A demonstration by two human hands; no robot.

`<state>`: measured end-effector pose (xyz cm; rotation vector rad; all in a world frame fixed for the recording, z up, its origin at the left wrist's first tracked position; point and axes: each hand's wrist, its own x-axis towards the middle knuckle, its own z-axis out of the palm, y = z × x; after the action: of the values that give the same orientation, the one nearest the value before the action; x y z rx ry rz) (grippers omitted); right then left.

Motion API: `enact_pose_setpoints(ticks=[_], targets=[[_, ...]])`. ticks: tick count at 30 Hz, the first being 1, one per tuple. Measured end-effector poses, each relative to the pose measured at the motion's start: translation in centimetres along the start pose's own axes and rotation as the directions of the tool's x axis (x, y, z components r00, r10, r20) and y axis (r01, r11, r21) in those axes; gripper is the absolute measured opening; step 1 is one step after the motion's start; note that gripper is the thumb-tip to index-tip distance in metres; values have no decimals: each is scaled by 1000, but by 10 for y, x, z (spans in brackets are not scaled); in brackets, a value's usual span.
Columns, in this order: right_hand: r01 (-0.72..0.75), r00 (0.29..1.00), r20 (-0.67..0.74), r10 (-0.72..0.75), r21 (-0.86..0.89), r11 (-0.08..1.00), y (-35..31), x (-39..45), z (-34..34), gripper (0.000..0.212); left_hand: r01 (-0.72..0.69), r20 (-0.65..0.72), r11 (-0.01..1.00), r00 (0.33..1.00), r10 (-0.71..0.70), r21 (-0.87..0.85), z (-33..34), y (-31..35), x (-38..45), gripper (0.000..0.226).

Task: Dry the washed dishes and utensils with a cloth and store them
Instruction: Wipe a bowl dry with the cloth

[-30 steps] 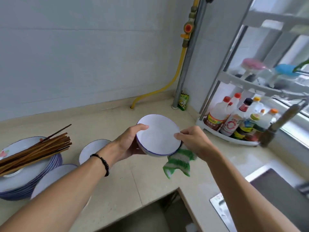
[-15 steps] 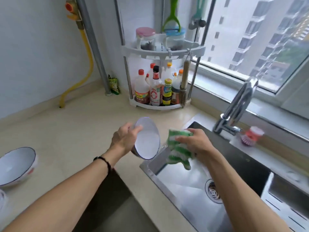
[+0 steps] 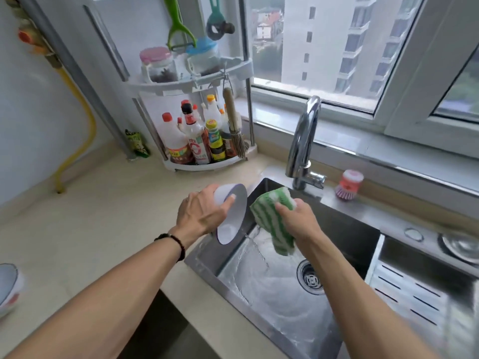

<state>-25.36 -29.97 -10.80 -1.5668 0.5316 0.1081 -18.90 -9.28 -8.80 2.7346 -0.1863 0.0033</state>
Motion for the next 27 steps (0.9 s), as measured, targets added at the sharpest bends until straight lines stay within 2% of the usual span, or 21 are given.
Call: enact_pose_setpoints(ticks=[1, 4, 7, 9, 11, 12, 13, 14, 15, 16, 17, 18, 20, 21, 22, 23, 24, 26, 27], targets=[[10, 1000, 14, -11, 34, 999, -2, -1, 2, 7, -1, 7, 1000, 1000, 1, -9, -1, 3, 0, 58], [77, 991, 95, -89, 128, 989, -10, -10, 13, 41, 40, 44, 998, 998, -38, -43, -3, 8, 1, 59], [156, 927, 331, -179, 94, 983, -17, -22, 33, 74, 181, 137, 962, 978, -155, -203, -5, 15, 3, 64], [221, 840, 510, -185, -9, 975, -14, -32, 53, 73, 263, 203, 887, 959, -197, -379, -6, 21, 2, 67], [361, 792, 585, -174, -219, 906, -3, -35, 68, 84, 244, 229, 880, 960, -160, -407, -10, 22, 0, 61], [458, 768, 624, -144, -377, 805, 4, -32, 69, 90, 235, 244, 887, 959, -145, -396, -12, 20, -1, 57], [572, 744, 657, -121, -532, 624, 9, -28, 68, 93, 234, 255, 888, 957, -139, -395, -15, 18, -2, 53], [659, 726, 680, -106, -642, 393, 13, -22, 67, 93, 236, 263, 888, 955, -137, -395, -17, 15, -3, 51], [692, 717, 691, -92, -689, 215, 15, -19, 65, 90, 235, 262, 890, 955, -137, -391, -18, 12, -3, 51], [694, 718, 690, -87, -702, 163, 16, -16, 66, 86, 236, 249, 893, 957, -147, -384, -18, 12, -4, 51], [697, 714, 693, -106, -687, 203, 15, -14, 68, 84, 242, 218, 893, 961, -168, -380, -17, 12, -4, 51], [689, 709, 693, -131, -643, 335, 14, -13, 71, 82, 252, 180, 888, 964, -195, -384, -16, 14, -4, 52], [559, 716, 682, -146, -437, 705, 9, -20, 78, 78, 266, 110, 890, 964, -242, -369, -14, 15, -3, 53], [493, 714, 683, -153, -336, 802, 8, -23, 80, 80, 268, 102, 898, 963, -248, -348, -15, 14, -2, 52], [481, 707, 687, -166, -296, 825, 10, -25, 79, 81, 267, 122, 905, 963, -239, -333, -17, 12, -1, 51], [545, 683, 706, -187, -323, 774, 11, -25, 75, 79, 264, 158, 906, 962, -223, -331, -18, 9, 1, 50], [630, 665, 721, -196, -399, 667, 13, -22, 71, 73, 273, 201, 898, 956, -214, -344, -21, 6, 2, 50], [779, 617, 745, -253, -532, 331, 14, -10, 66, 65, 318, 249, 857, 941, -232, -405, -25, 1, 5, 47], [790, 613, 746, -261, -568, 232, 13, -5, 65, 66, 335, 241, 837, 938, -251, -433, -26, 1, 7, 47]])
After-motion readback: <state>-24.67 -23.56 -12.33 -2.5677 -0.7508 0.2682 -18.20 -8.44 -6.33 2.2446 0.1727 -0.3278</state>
